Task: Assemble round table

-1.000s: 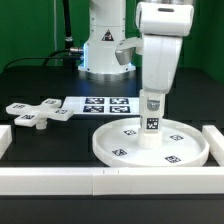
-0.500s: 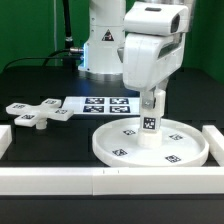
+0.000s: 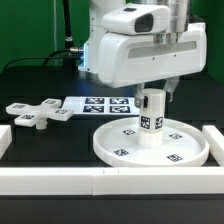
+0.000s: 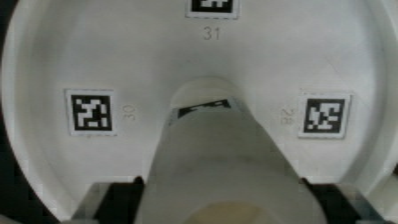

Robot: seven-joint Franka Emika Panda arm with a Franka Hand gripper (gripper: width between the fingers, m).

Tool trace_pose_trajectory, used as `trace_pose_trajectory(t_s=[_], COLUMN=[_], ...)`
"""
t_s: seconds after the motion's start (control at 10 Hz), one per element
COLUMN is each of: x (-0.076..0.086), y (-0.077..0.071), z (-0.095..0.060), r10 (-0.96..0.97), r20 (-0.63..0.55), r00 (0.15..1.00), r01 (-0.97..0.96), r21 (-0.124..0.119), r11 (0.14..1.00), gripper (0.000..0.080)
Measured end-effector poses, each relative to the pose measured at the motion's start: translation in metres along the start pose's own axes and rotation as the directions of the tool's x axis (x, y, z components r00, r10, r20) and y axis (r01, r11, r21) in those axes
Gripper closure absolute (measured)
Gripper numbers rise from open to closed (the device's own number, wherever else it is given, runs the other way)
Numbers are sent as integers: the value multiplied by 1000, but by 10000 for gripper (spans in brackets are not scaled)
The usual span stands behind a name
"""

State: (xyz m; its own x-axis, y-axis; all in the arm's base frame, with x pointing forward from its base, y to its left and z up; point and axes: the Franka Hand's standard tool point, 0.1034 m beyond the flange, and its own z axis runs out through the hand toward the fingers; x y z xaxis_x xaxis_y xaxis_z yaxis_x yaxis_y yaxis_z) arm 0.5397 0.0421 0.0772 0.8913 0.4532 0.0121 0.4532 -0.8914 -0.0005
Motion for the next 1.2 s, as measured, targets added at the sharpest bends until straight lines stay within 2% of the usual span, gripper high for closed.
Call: trace_pose_trajectory(t_s=[0.4,0.7,0.9,1.2], x=[0,0,-1,-2], y=[0,1,1,3], z=[0,0,1,1], r10=[225,386,536,765], r20=[-5,-3,1,13], r00=[974,922,844,643], r01=[-225,-386,-536,-765], r21=[6,15,27,52], r11=[974,922,844,642], gripper=[393,393,393,393])
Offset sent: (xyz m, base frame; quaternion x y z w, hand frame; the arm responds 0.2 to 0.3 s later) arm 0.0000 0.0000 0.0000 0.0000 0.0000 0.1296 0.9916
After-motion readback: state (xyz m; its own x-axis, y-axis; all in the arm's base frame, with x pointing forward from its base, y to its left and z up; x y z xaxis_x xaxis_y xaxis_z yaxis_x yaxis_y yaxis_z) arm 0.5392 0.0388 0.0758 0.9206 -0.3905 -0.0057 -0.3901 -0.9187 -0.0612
